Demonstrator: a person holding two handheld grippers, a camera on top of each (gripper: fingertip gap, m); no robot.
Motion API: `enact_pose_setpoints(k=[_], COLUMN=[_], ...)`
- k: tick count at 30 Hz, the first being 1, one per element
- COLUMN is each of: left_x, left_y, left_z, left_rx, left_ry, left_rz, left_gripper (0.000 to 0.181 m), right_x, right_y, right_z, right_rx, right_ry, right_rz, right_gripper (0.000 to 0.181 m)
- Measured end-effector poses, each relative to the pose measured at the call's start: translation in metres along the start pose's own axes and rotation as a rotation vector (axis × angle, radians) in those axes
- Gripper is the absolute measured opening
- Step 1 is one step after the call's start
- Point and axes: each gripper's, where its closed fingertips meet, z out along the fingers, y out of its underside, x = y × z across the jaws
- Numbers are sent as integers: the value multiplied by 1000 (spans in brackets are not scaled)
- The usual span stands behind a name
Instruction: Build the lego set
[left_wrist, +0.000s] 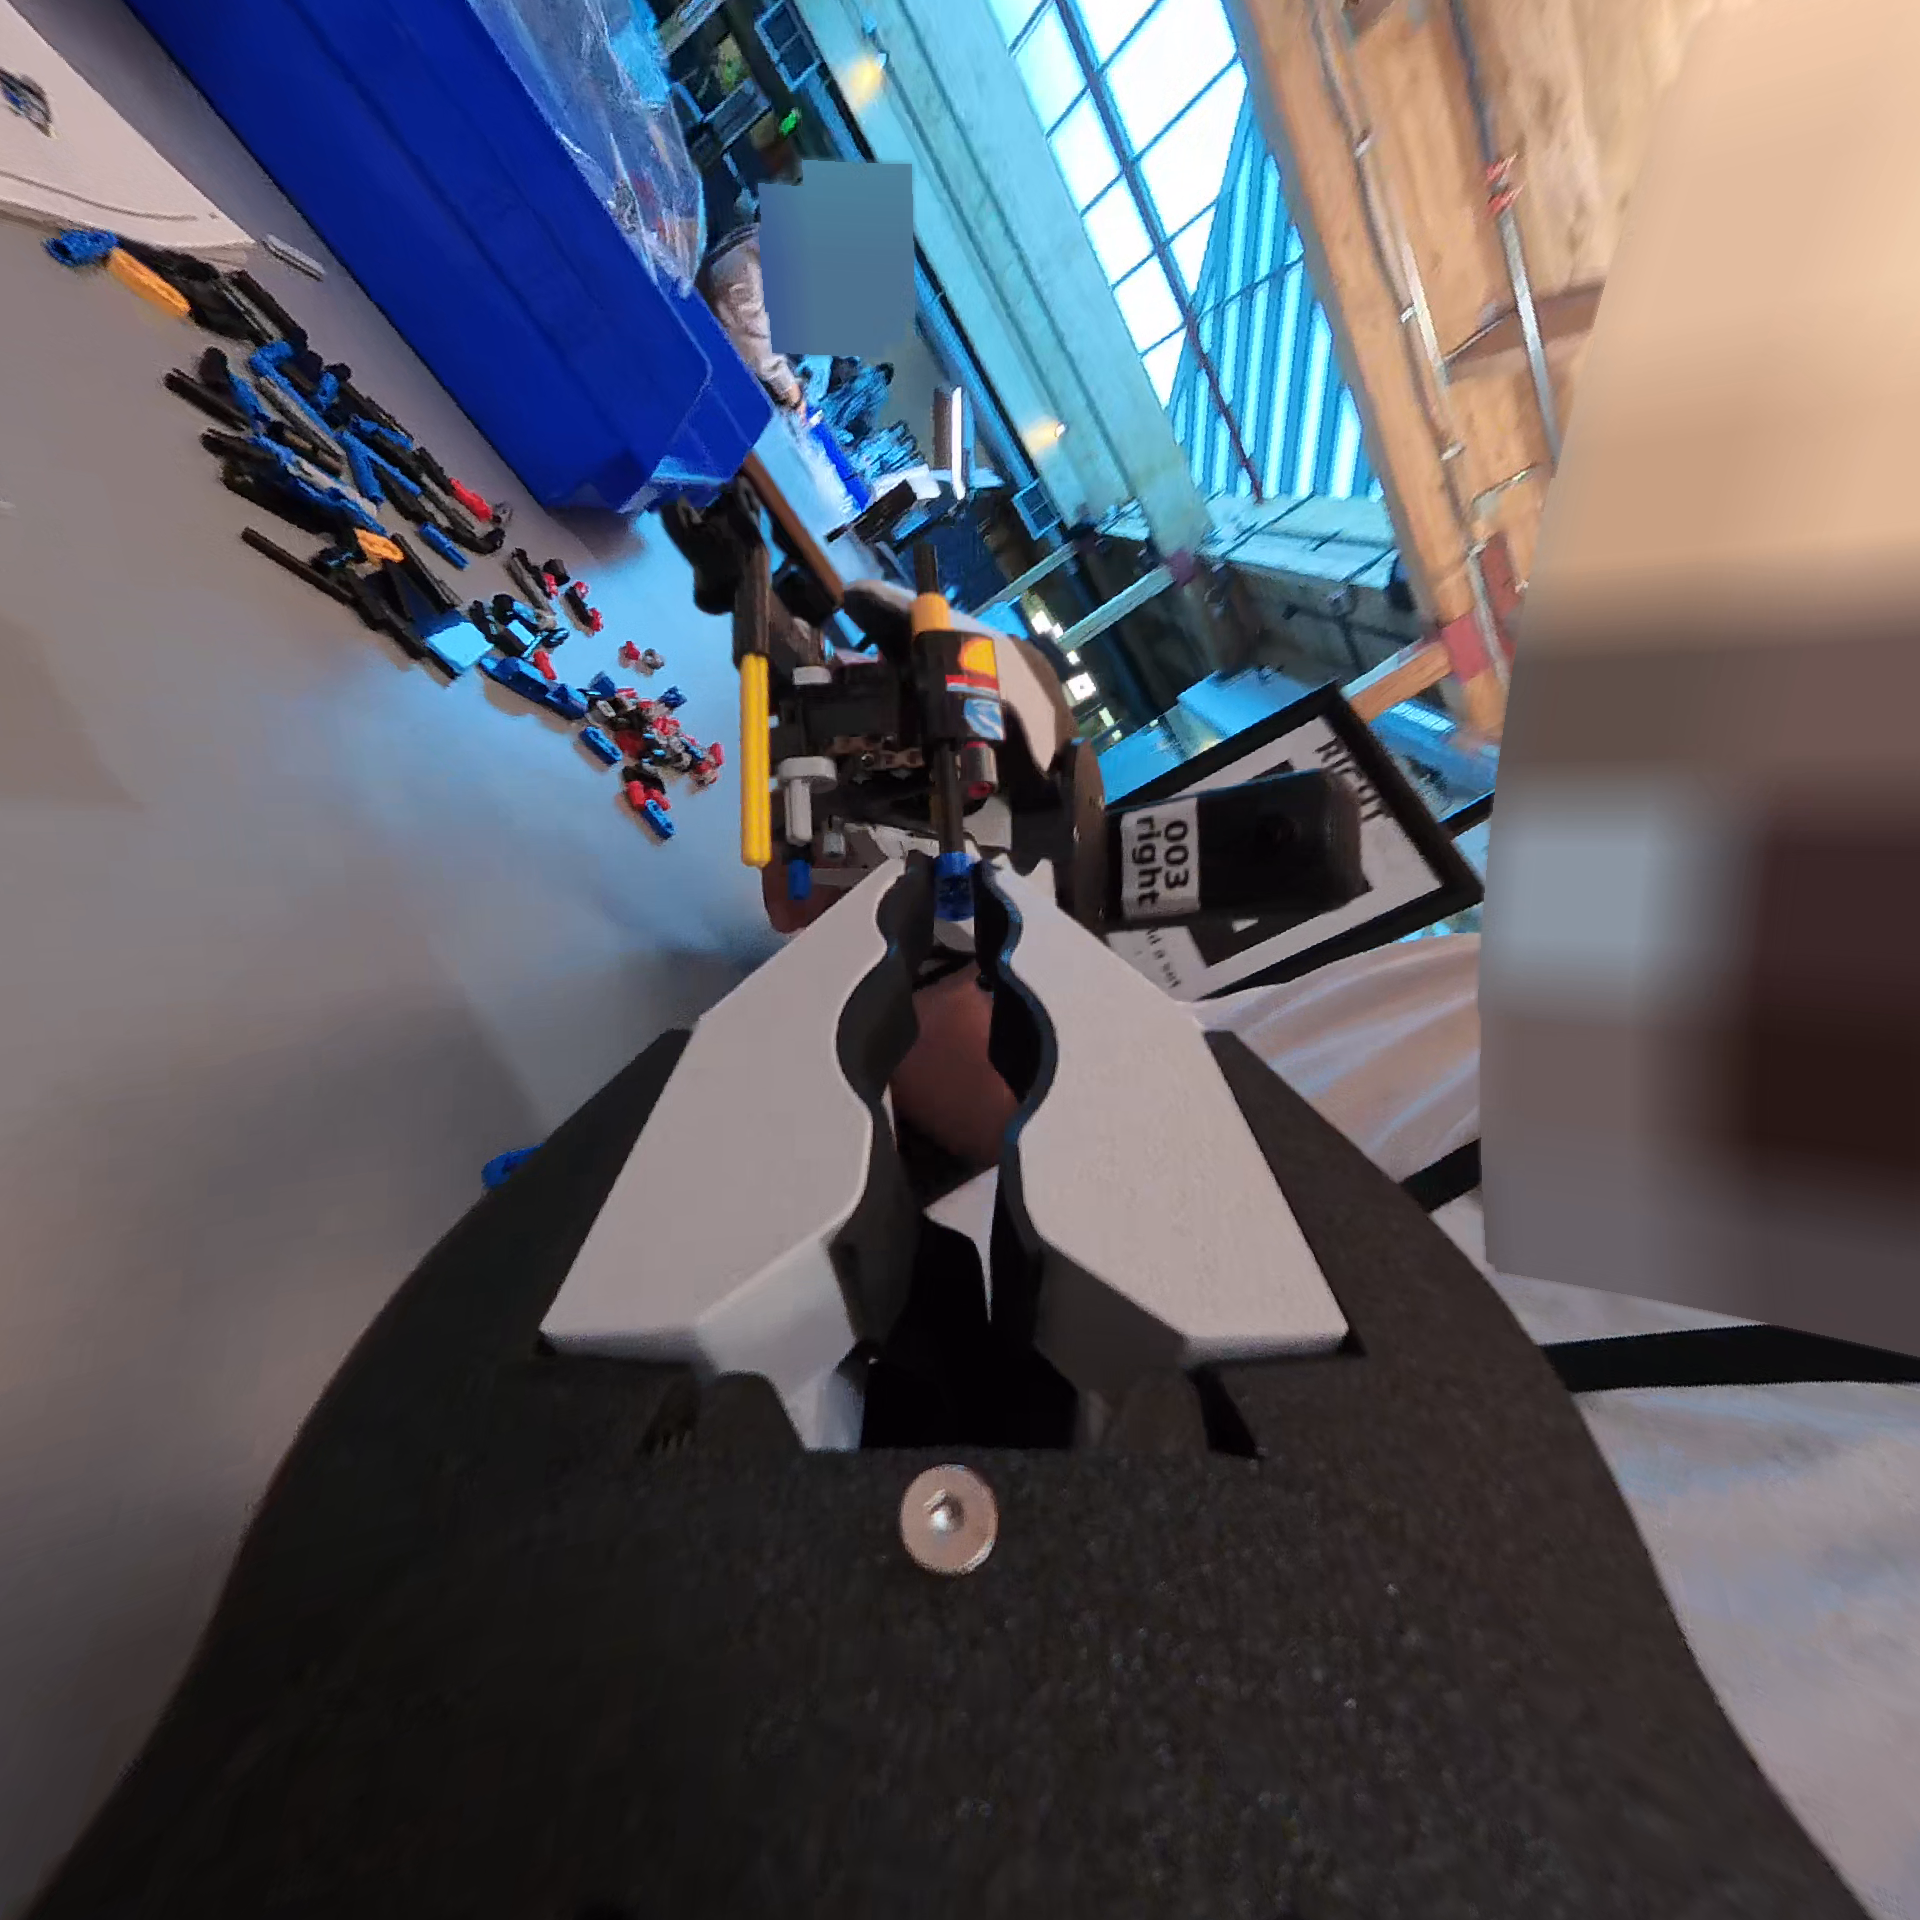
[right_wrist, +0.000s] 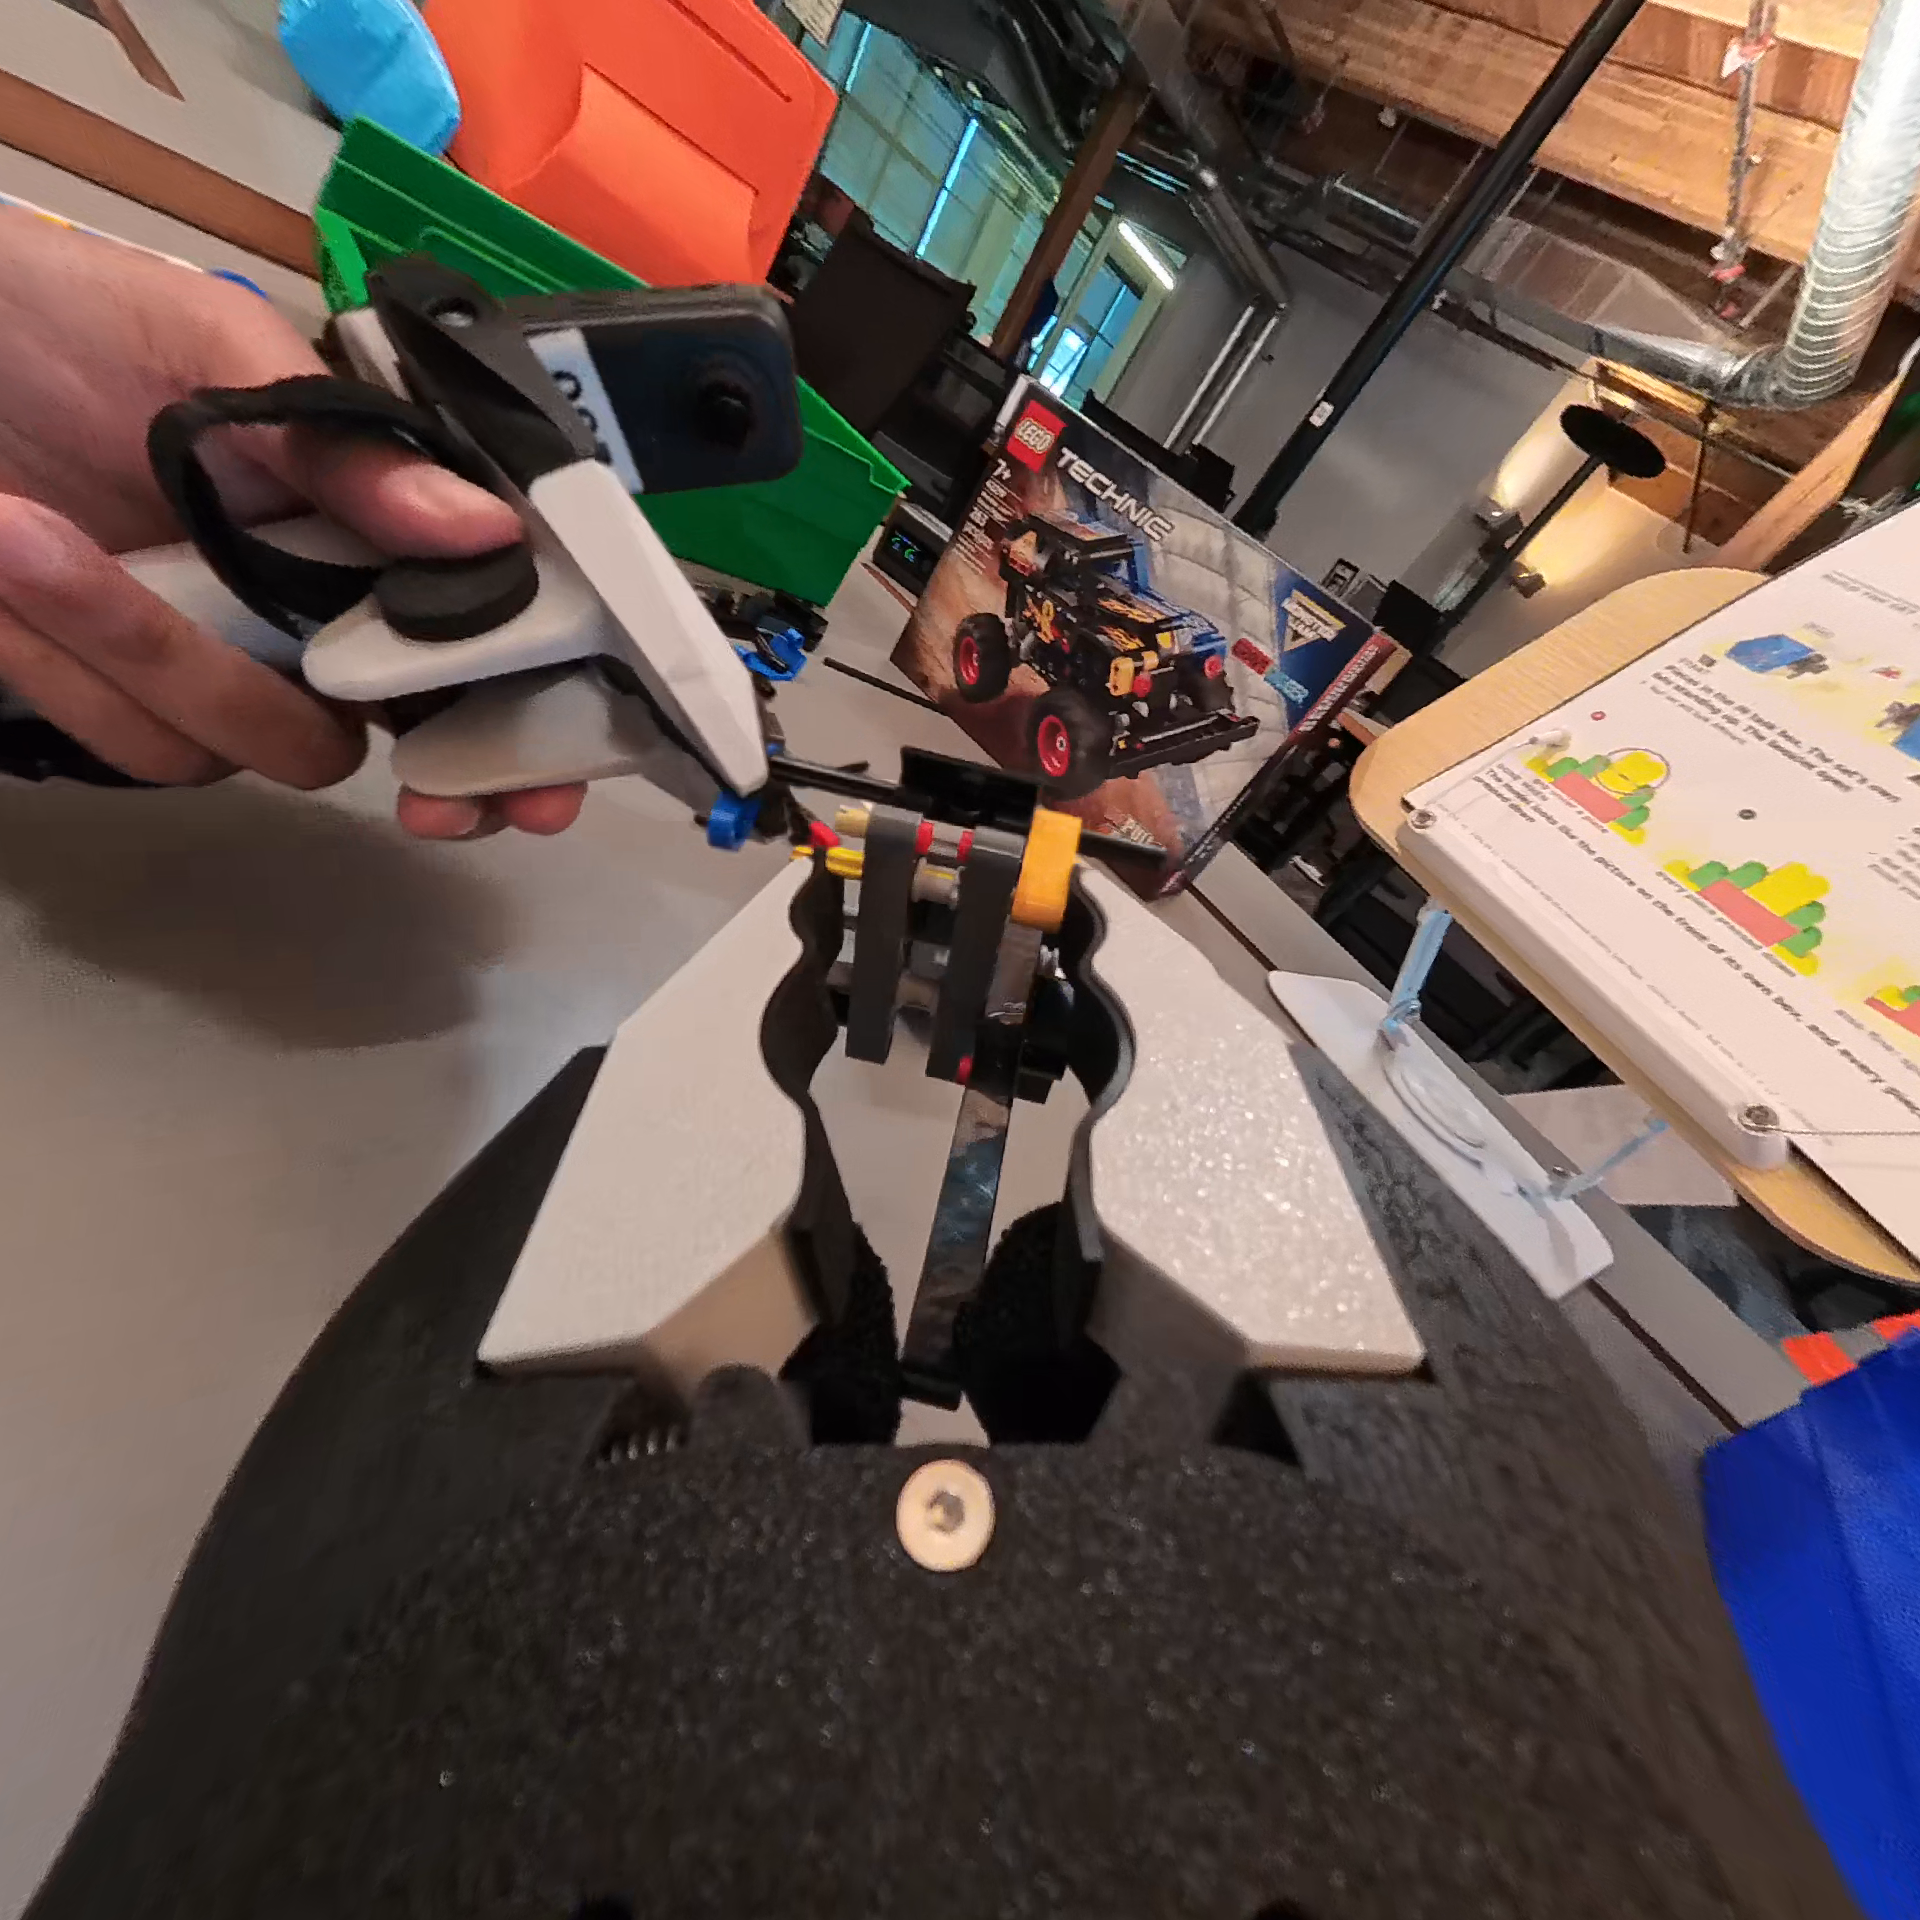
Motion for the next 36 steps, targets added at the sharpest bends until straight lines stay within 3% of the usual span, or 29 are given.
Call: enact_pose_setpoints(k=[6,13,26,36], left_x=[-5,-5,-6,-11], left_y=[12,20,12,0], left_z=[-8,-10,-9,-3], left_rx=[-160,-254,-209,-129], left_ry=[-113,-115,-114,-223], left_rz=[92,93,100,267], left_gripper=[5,5,5,3], right_x=[-11,-19,-17,-12], right_y=[1,1,3,4], right_z=[2,3,5,7], right_rx=[-3,-10,-27,-32], right_ry=[-35,-65,-59,-30], right_rz=[-53,-64,-22,13], right_gripper=[42,46,42,41])
